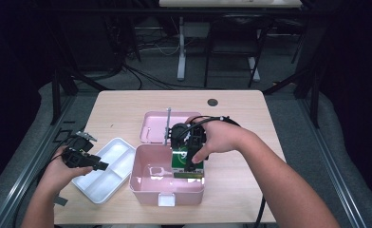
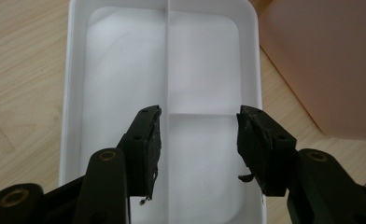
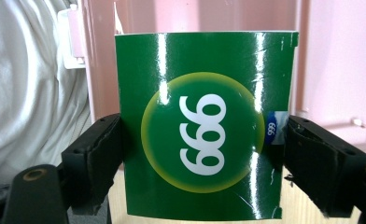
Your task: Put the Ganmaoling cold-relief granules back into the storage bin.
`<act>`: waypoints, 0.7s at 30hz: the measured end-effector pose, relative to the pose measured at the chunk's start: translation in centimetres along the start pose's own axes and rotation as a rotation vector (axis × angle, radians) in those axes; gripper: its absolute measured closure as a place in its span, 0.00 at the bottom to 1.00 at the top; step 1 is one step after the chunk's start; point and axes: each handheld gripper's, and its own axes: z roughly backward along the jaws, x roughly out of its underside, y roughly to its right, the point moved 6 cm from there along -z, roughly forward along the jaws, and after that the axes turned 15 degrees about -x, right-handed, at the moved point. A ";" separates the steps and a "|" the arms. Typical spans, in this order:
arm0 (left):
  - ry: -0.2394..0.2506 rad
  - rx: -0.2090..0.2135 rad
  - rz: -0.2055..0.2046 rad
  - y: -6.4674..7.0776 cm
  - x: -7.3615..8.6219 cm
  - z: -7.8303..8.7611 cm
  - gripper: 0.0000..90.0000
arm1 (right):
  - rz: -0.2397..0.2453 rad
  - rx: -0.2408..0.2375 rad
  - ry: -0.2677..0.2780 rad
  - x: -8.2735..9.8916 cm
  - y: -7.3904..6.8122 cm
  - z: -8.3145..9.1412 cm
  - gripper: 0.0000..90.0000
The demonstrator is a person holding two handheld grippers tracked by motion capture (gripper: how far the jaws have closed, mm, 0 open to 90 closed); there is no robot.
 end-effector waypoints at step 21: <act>-0.003 0.000 0.001 0.0 0.0 -0.1 0.55 | 0.005 -0.037 -0.011 0.2 1.5 -5.3 0.18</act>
